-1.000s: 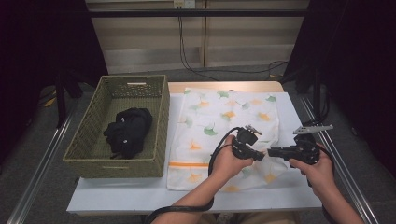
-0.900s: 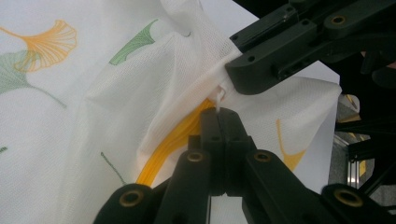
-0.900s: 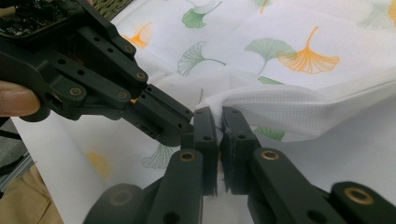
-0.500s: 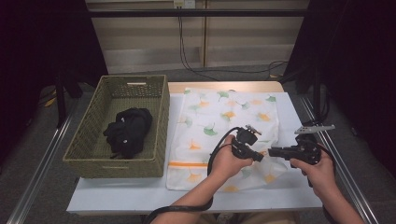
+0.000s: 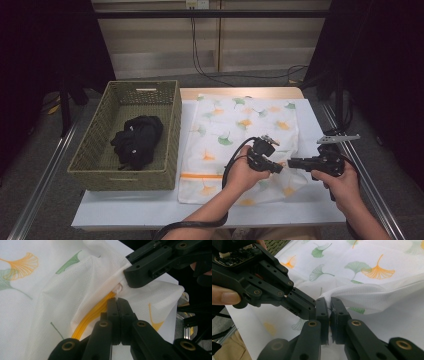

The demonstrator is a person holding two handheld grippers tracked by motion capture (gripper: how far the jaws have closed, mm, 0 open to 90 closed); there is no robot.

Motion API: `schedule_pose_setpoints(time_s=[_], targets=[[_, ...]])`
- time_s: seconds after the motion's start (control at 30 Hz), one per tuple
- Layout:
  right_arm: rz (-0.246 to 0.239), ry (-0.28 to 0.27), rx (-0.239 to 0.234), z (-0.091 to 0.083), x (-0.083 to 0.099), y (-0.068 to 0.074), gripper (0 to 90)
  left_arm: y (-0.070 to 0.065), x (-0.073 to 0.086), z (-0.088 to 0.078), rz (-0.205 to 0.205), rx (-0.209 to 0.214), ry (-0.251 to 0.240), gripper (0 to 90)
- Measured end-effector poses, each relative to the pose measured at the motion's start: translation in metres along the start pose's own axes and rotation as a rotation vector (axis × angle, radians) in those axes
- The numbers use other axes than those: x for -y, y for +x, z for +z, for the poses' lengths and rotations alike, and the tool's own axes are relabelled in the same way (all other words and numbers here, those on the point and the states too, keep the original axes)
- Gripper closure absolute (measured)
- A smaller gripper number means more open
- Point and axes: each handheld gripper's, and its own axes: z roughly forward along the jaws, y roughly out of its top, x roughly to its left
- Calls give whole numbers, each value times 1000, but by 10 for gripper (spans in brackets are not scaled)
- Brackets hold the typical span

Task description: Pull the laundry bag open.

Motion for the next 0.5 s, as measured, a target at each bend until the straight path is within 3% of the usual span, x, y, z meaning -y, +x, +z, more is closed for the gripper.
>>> schedule_pose_setpoints(time_s=[0.13,0.4,0.5], targets=[[1,0,-10,1,0,0,861,1,1,3,-4,6,-27,837],[5,1,-13,1,-1,1,861,1,0,6,9,-13,-27,876],[8,1,-19,2,-1,2,861,2,1,7,1,2,-32,891]])
